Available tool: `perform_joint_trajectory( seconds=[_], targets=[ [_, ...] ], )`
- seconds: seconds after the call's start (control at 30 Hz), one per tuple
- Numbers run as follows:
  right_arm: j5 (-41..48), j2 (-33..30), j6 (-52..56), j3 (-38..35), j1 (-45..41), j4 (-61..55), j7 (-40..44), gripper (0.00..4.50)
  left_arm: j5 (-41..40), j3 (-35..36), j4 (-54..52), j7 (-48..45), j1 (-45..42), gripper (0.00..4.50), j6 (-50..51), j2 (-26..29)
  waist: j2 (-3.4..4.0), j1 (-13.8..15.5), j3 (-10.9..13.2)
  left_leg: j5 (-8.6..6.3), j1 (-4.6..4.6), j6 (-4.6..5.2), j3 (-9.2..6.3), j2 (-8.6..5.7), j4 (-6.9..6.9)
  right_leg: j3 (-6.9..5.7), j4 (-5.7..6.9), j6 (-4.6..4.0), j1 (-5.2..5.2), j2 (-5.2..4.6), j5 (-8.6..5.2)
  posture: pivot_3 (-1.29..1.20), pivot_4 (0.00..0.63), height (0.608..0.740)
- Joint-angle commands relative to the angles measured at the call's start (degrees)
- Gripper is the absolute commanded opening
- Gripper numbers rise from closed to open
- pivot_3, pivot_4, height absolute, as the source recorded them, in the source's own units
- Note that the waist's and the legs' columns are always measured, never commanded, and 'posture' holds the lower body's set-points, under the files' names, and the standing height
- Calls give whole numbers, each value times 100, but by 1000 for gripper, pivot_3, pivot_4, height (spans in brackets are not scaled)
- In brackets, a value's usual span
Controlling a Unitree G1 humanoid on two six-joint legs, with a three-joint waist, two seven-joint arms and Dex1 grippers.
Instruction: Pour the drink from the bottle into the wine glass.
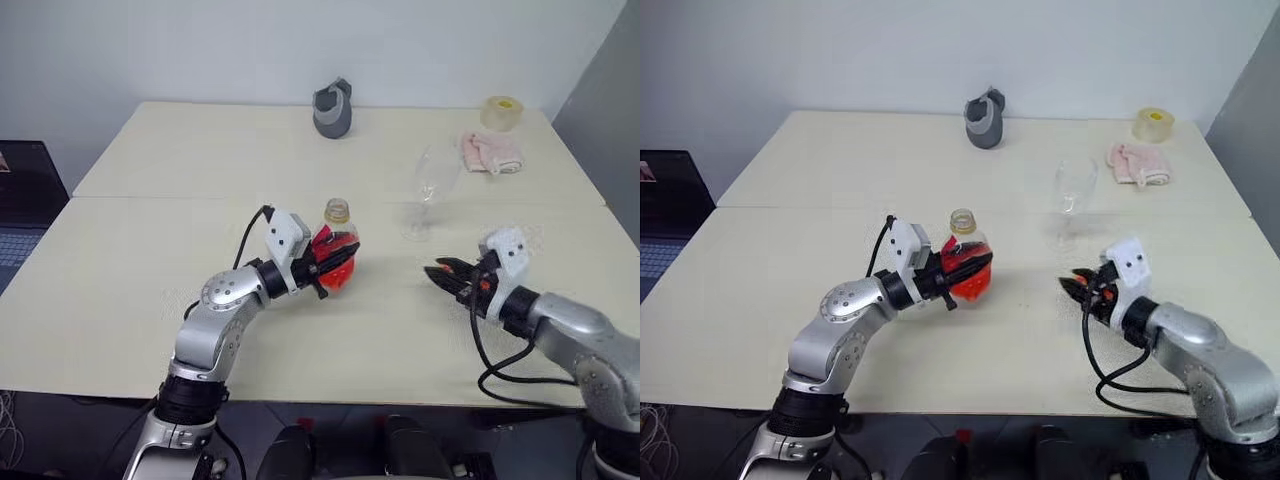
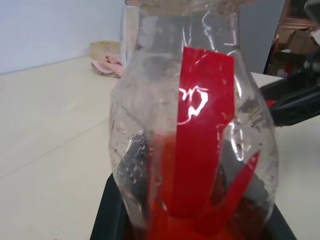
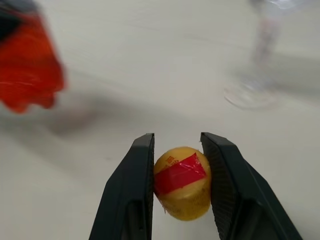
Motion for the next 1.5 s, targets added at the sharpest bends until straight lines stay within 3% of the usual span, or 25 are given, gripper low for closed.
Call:
perform_joint_trajectory(
  seconds=[0.03,0.2,0.4,0.73,0.97,1.2,1.37,1.5],
  targets=[
    [-437,459,-572,81,-88,234,-488,1239,-122,-68,-304,25,-161,1033,-17,-110,1,-5,0,1,0,-2,1,0,0,0,0,0,0,6,0,0,150,740],
    [-813,1251,-1062,-31,-244,1001,-1100,1239,-133,-142,-144,-75,-332,1033,-43,-173,1,6,0,3,0,-7,-3,2,-1,-1,0,-1,-1,12,1,0,150,740],
    [-1095,1484,-1313,-2,-181,1328,-1269,1239,-103,-124,14,-124,-453,1033,-98,-165,2,11,0,4,-1,-8,0,1,-1,0,-2,-1,-1,10,1,0,150,740],
    [-1077,1066,-799,-33,-91,781,-1064,4476,-41,-51,116,-142,-462,1033,-187,-100,2,11,-1,2,-2,-4,0,2,-1,-1,-1,-1,0,10,0,0,150,740],
    [-471,177,-87,-21,-160,-355,-177,4476,122,175,627,25,-616,1033,-513,-45,2,7,0,0,-1,0,0,-1,-1,-2,-1,-1,0,12,0,0,150,740],
    [14,-1169,-793,478,-552,-580,1986,4476,474,676,1870,807,-1120,1033,-1005,-93,-1,11,1,-6,-2,10,-1,-3,2,-9,-4,-1,3,15,0,0,150,740],
    [-131,-972,-1238,984,-1344,134,2411,4476,746,1114,3057,1489,-1815,1033,-1483,12,-10,5,6,-2,-2,4,-2,-3,9,-11,0,-2,2,15,1,0,150,740],
    [-193,-300,-1383,1375,-2071,689,2294,4476,1008,1328,3869,1900,-2205,1033,-2058,217,-11,-4,6,5,-6,-9,-5,-1,5,-12,-2,-3,-6,14,1,0,150,740]
  ],
)
